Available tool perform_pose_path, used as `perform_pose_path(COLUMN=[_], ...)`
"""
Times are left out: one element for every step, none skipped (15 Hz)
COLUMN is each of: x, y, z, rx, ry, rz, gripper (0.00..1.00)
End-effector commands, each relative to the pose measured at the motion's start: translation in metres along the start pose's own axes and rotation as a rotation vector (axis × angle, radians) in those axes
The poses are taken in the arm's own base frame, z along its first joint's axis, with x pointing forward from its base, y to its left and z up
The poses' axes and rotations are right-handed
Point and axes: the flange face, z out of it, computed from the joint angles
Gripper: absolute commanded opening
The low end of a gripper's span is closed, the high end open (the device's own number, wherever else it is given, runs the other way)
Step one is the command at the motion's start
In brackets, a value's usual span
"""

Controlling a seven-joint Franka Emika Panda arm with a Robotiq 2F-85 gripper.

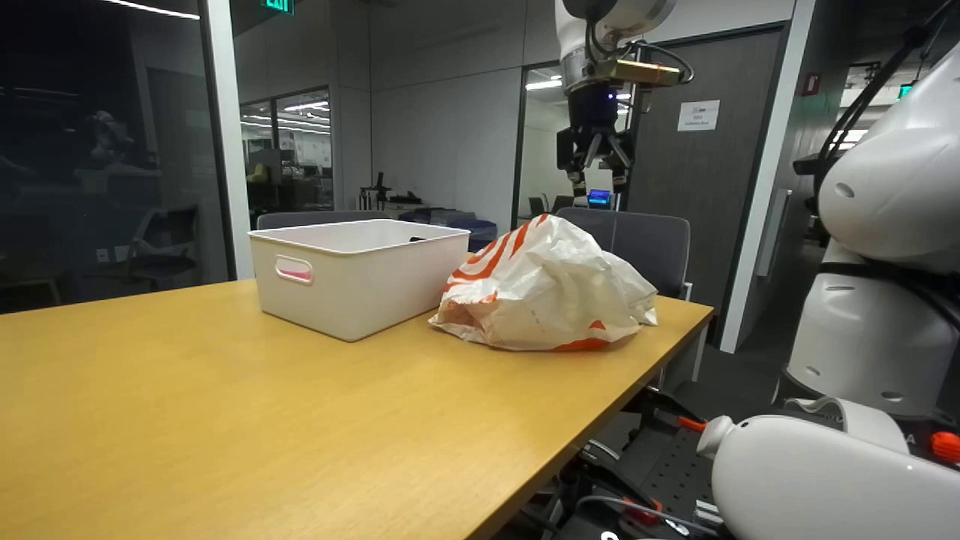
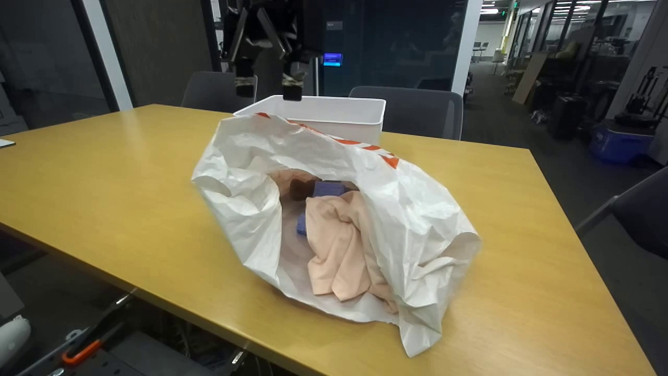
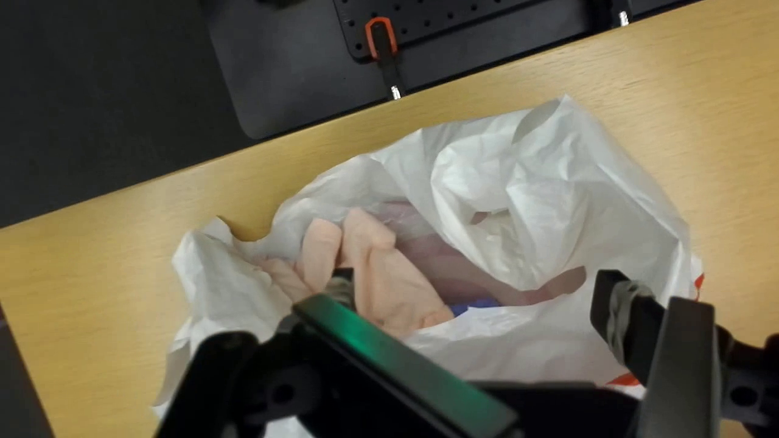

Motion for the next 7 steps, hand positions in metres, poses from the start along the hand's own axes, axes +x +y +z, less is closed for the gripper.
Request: perform_pose_path(x=[-0.0214,-0.0233,-0.0244,-0.0149,-0.0173,-0.0189,-0.0199], y=[0.0186,0.021,0.0215,0.0172,0.0184,0.0189,0.0189], z=[-0.0183,-0.0203,-0.0204,-0.0171,-0.0183,-0.0185,-0.0182], rx=[-0.023,-0.018,-0.006,-0.003,-0.001,-0.001,0.0], ry=[0.049,0.062,0.077,0.044,0.049,0.051,0.052], rz=[0.096,0.113,0.116,0.084,0.091,0.096,0.098], gripper=[1.0,1.0,1.0,1.0,1.0,1.0,1.0])
